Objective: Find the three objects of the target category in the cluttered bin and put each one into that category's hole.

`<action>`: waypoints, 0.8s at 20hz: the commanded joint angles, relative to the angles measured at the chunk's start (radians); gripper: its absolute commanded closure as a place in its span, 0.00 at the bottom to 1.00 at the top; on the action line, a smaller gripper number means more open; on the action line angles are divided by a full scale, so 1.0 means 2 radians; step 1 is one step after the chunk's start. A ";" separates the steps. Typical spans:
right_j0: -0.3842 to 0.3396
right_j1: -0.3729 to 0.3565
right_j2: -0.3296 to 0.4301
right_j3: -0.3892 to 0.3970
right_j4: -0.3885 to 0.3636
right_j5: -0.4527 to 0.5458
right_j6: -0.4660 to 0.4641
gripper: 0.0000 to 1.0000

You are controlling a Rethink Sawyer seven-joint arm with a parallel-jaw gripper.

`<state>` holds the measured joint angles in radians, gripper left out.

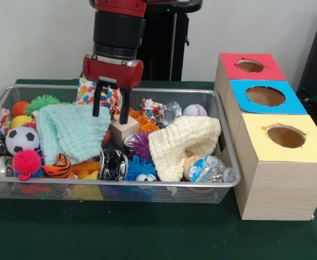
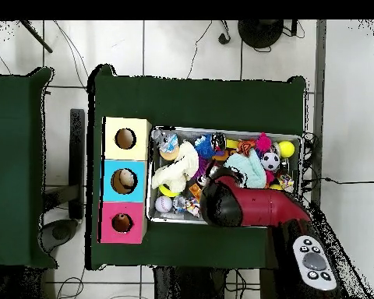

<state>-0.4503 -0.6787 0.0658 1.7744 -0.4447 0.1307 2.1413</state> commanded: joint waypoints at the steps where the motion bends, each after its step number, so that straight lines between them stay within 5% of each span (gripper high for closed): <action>1: -0.026 0.019 0.031 -0.006 -0.001 0.045 -0.001 0.00; 16: -0.001 0.063 -0.008 -0.089 -0.018 0.002 0.011 0.00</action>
<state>-0.4792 -0.6140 0.0583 1.7205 -0.4455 0.1307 2.1413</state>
